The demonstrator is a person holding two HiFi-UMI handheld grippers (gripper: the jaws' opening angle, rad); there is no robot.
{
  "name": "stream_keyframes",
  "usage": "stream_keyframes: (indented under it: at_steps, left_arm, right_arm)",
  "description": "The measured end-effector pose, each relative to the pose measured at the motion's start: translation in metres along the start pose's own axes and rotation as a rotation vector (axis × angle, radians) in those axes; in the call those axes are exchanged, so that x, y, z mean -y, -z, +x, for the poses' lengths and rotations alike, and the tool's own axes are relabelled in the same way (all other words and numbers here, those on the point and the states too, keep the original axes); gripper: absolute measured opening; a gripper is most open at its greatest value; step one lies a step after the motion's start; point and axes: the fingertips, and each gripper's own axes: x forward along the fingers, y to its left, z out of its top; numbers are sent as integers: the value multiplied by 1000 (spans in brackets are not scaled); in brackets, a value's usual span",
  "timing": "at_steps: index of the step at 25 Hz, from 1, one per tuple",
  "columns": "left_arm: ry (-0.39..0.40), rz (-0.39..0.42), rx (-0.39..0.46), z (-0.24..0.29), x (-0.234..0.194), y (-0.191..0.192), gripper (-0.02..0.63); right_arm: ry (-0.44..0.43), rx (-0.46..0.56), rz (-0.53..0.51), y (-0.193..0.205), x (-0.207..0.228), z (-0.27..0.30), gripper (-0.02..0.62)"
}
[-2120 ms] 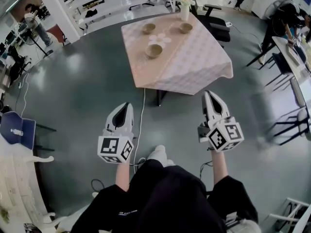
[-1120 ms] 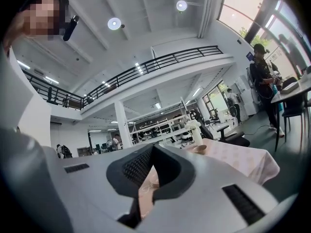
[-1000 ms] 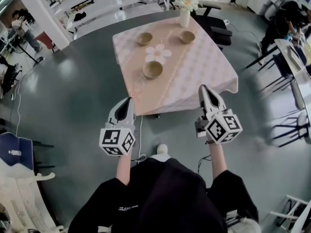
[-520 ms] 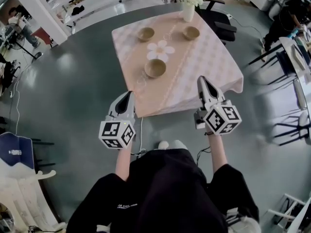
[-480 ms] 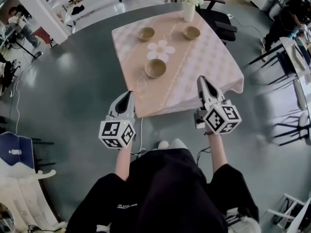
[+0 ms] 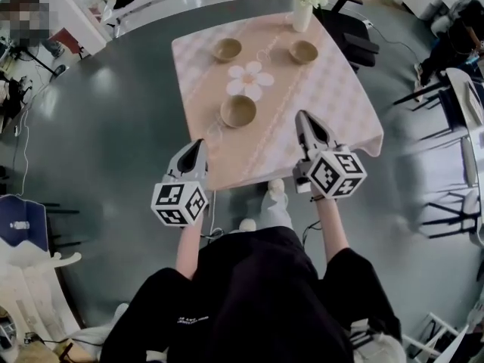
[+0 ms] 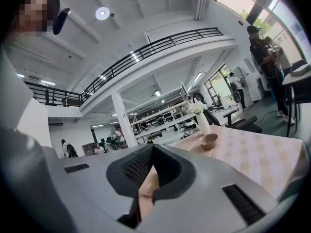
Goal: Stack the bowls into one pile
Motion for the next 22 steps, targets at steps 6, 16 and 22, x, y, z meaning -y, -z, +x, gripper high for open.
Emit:
stream_keyframes:
  at_steps: [6,16,22]
  left_arm:
    - [-69,-57,-25,37,-11,11,-3]
    - [-199,-128,-80,74,-20,33,-3]
    - [-277,-170,-109,88,-21,52,-3]
  right_arm:
    - [-73,-78,4,6,21,53,-8]
    - [-307,-299,-10,37,22,122,-8]
    - [-433,-445,-25,66,19,144,-8]
